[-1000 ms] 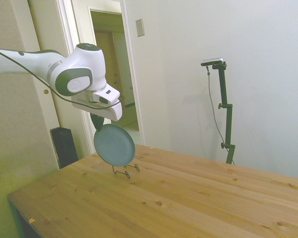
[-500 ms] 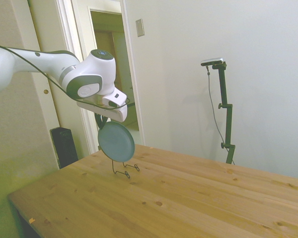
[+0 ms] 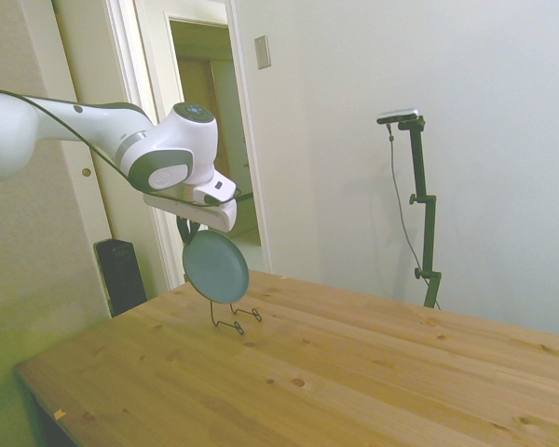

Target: Load the plate

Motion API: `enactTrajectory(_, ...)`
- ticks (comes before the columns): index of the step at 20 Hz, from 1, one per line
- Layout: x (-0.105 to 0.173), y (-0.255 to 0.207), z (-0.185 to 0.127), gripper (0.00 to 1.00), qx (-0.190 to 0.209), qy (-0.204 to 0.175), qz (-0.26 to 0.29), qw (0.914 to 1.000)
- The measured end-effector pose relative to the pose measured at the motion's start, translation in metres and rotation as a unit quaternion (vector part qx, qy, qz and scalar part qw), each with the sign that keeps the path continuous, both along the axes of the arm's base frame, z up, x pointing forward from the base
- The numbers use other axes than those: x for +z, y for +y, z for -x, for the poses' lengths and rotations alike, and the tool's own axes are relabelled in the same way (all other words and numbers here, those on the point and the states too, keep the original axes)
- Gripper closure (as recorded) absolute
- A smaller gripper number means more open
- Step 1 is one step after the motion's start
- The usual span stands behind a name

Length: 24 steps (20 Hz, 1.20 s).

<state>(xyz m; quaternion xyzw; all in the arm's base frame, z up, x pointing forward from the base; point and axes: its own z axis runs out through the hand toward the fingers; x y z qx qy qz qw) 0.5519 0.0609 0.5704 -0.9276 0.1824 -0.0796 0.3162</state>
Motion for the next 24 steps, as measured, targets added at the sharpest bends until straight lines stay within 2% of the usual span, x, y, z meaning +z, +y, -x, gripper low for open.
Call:
enactTrajectory(5, -0.015, 0.010, -0.012, 1.00, -0.024, -0.010, -0.040, 0.9989)
enactTrajectory(11, -0.035, 0.010, -0.012, 1.00, -0.034, -0.024, -0.080, 0.9959)
enactTrajectory(24, -0.072, 0.008, -0.019, 1.00, -0.020, -0.053, -0.119, 0.9912)
